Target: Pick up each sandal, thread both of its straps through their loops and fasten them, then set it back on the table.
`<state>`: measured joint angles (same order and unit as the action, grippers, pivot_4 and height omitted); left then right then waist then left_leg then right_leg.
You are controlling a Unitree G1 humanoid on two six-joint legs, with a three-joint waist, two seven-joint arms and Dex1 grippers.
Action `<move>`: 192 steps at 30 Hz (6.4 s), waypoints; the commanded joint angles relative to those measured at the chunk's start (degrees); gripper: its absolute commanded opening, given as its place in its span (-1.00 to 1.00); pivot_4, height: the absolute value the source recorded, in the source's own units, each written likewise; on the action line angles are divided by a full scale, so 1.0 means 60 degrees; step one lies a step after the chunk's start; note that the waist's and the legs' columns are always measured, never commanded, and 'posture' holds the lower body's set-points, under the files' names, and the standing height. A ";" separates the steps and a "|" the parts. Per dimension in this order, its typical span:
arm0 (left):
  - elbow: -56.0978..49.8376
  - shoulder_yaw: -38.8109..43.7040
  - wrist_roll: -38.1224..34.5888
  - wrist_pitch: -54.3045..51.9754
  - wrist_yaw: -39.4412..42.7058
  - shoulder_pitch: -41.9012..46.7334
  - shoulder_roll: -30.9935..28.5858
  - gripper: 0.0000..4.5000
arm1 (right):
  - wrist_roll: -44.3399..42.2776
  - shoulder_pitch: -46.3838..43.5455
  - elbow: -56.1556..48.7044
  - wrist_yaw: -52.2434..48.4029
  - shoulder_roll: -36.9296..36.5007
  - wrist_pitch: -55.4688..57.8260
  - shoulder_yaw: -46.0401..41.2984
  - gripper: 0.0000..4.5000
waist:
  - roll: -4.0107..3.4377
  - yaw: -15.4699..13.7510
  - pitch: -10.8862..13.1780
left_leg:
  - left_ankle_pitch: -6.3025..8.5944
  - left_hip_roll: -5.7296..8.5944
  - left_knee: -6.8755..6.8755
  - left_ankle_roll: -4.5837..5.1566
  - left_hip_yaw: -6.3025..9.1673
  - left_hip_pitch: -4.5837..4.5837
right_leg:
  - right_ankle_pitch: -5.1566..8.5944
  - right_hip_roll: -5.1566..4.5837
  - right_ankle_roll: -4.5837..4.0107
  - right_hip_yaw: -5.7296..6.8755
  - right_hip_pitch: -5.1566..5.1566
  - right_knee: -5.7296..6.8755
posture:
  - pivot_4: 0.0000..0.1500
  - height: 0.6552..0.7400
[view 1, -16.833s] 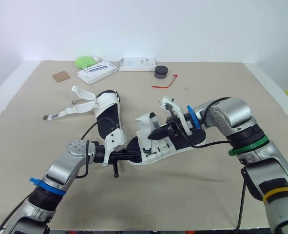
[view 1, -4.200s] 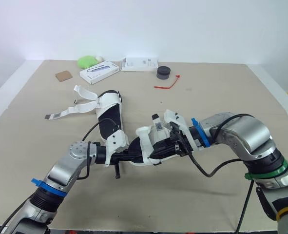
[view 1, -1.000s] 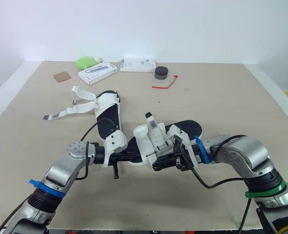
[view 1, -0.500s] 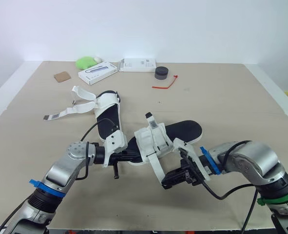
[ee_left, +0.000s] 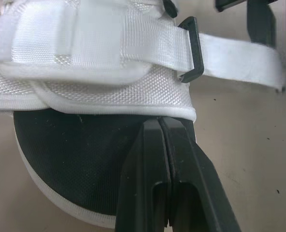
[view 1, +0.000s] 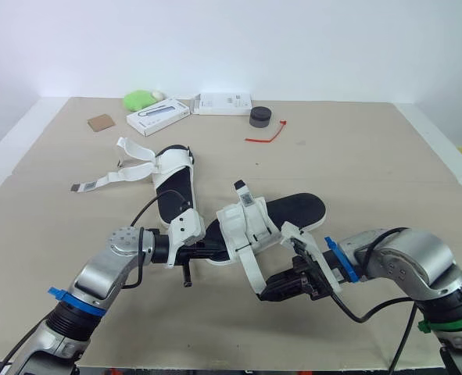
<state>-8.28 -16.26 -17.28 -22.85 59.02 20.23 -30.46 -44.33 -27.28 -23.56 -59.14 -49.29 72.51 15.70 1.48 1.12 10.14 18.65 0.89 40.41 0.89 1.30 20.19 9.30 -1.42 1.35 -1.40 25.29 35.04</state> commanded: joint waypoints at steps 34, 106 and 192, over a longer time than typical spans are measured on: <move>0.0271 -0.0267 0.0263 -0.0207 0.0129 -0.0095 -0.0186 -1.00 | 1.0213 -0.1198 0.5839 0.1268 0.0902 -2.5133 0.0696 0.98 | 0.0005 0.0012 0.0001 | 0.0000 0.0004 -0.0009 -0.0009 -0.0093 -0.0129 | -0.0033 0.0024 -0.0056 -0.0129 -0.0066 0.0019 | 1.00 1.00; 0.0271 -0.0235 0.0299 -0.0185 -0.0004 -0.0212 0.0086 -1.00 | 0.2354 -0.4445 0.4750 0.1105 0.3009 -0.2298 0.0611 -0.13 | 0.0008 0.0032 -0.0001 | 0.0019 -0.0014 -0.0014 0.0035 -0.0159 -0.0078 | -0.0067 0.0032 -0.0026 -0.0177 0.0006 0.0010 | 1.00 1.00; -0.3028 0.2987 -0.2883 0.0017 -0.0137 -0.1754 -0.0499 0.97 | 0.6603 -0.4981 1.2961 -0.3207 0.3939 -1.5095 -0.1187 1.00 | -0.0011 0.0054 0.0020 | 0.0032 -0.0025 -0.0017 -0.0013 -0.0142 -0.0032 | -0.0071 0.0002 -0.0051 -0.0134 0.0040 -0.0002 | 1.00 1.00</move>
<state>-24.22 0.87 -33.79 -23.01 58.83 9.85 -32.81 -4.00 -55.64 54.10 -79.27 -25.63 -17.12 10.56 1.41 1.45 10.26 18.83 0.74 40.30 0.81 0.47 20.00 8.87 -1.41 1.03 -2.18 25.53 35.03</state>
